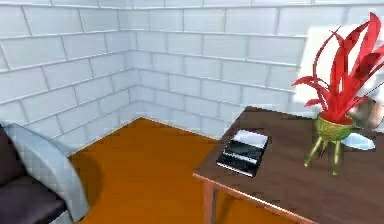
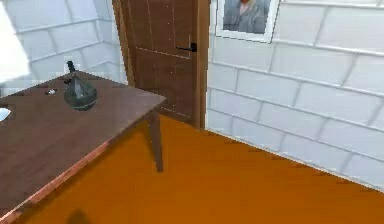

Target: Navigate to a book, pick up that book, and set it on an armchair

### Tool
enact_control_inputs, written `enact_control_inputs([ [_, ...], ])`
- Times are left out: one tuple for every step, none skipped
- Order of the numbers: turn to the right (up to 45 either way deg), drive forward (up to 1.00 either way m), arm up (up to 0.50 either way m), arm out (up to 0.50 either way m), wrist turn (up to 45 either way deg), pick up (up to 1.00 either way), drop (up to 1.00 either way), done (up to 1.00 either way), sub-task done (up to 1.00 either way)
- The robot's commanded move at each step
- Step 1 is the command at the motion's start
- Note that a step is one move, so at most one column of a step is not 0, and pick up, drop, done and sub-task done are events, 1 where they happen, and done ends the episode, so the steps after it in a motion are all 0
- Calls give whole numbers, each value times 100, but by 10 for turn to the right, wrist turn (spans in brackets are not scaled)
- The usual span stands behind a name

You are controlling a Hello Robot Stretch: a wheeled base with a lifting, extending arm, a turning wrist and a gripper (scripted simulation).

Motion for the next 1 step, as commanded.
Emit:
enact_control_inputs([
  [-450,0,0,0,0,0,0,0,0],
])
